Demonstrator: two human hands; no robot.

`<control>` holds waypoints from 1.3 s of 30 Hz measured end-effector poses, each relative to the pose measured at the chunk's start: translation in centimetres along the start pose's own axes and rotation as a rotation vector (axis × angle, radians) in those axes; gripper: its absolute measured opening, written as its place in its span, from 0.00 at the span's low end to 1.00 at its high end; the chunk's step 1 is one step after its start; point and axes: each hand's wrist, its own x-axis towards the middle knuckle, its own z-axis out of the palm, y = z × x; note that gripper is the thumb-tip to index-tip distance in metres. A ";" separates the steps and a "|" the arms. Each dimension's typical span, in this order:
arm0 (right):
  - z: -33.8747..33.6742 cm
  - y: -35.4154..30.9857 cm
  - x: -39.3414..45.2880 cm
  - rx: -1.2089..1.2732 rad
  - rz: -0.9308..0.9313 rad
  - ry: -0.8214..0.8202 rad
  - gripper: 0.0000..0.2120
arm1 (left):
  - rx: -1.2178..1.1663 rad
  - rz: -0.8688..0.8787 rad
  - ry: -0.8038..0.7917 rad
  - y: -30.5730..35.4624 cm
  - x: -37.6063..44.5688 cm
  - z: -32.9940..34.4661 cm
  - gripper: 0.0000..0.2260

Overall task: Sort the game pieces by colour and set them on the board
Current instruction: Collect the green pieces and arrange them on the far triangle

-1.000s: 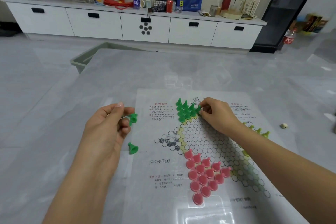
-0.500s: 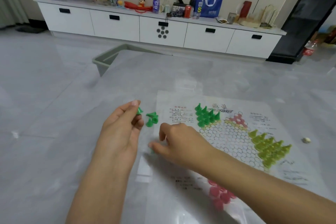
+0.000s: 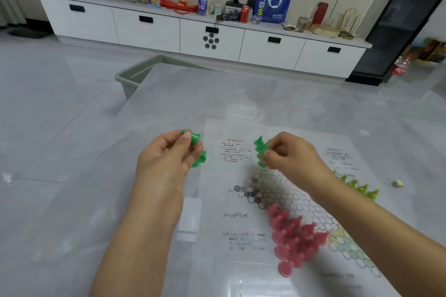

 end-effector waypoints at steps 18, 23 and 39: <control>0.8 5.0 0.4 -0.197 -0.141 0.056 0.02 | 0.184 -0.046 -0.057 -1.9 -0.9 1.5 0.05; 0.9 5.0 0.3 -0.204 -0.171 0.032 0.03 | 0.189 -0.056 -0.052 -1.9 -0.9 1.5 0.05; -1.2 2.5 0.2 -0.032 -0.172 0.199 0.04 | 0.018 -0.022 -0.009 0.7 -1.0 0.0 0.09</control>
